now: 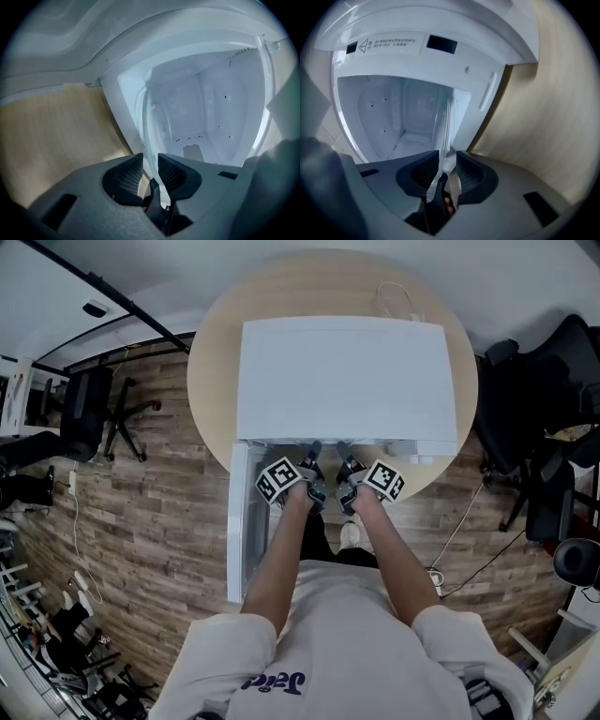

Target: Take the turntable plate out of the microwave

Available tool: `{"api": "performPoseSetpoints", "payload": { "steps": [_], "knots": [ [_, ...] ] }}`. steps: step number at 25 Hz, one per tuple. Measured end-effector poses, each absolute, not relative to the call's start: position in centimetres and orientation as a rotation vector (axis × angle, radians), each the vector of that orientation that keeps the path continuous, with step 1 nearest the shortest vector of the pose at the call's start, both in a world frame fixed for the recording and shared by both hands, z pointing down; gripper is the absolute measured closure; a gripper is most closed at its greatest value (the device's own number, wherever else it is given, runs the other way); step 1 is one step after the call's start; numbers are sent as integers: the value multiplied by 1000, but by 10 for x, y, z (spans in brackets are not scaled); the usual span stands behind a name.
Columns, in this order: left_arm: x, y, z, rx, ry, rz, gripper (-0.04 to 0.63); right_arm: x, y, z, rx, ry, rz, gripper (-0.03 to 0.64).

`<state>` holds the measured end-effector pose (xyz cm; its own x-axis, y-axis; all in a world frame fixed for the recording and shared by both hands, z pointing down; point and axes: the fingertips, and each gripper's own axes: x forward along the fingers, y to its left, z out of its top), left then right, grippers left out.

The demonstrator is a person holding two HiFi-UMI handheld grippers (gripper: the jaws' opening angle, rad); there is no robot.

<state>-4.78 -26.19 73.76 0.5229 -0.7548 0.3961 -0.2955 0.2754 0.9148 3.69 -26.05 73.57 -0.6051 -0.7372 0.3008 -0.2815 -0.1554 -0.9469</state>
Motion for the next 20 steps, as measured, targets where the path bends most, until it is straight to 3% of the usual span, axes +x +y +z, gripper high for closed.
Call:
{"api": "performPoseSetpoints", "payload": {
  "steps": [5,20],
  "knots": [
    [-45,-257,736,1307,-1002,-422,523,35,-257,730,-1119,1783,-1787,563],
    [-43,-227,735,1276,-960,-507,537,38,-230,728,-1097,1780,-1766,565]
  ]
}}
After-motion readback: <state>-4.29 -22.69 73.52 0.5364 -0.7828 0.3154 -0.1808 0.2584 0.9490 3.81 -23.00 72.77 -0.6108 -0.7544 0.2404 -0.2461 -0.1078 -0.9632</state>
